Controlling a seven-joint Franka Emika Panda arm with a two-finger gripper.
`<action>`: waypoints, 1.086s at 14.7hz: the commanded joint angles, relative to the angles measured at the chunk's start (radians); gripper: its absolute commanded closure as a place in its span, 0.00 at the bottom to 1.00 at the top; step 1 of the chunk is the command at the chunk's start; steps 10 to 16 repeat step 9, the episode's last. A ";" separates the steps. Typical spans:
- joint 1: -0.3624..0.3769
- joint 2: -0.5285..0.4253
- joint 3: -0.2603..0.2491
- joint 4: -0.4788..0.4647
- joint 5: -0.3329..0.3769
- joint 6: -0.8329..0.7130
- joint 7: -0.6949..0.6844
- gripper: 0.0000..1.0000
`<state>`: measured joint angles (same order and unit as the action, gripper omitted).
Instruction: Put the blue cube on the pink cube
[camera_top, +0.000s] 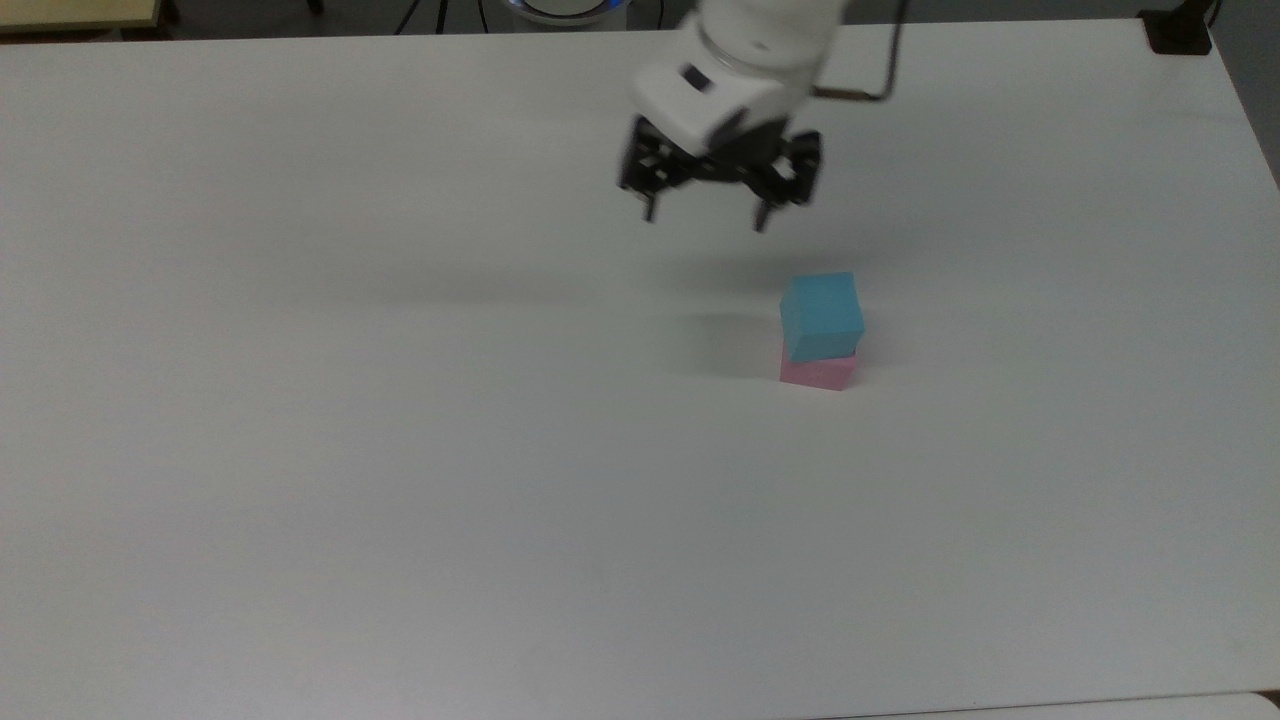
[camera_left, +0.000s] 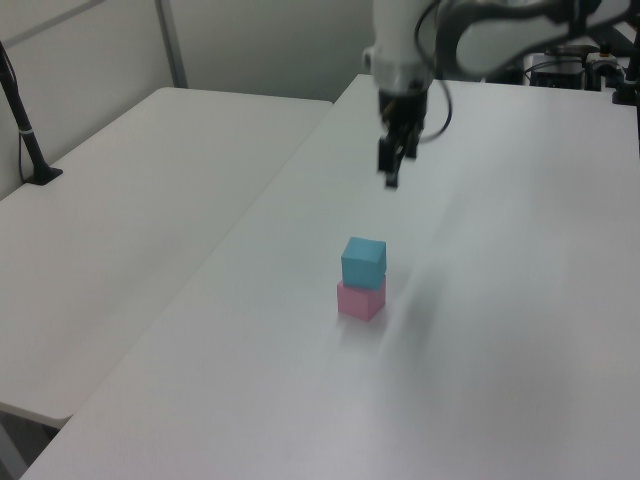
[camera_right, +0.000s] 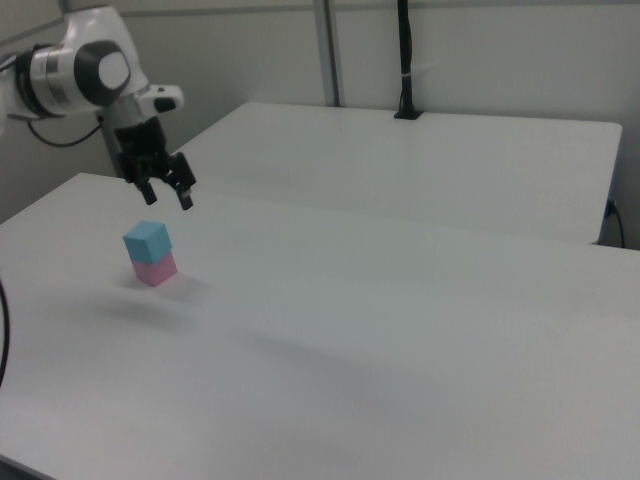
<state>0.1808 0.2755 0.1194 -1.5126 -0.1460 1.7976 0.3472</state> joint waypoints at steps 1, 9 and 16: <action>-0.128 -0.198 0.002 -0.141 0.045 -0.084 -0.157 0.00; -0.231 -0.299 -0.003 -0.144 0.108 -0.173 -0.252 0.00; -0.231 -0.299 -0.003 -0.144 0.108 -0.173 -0.252 0.00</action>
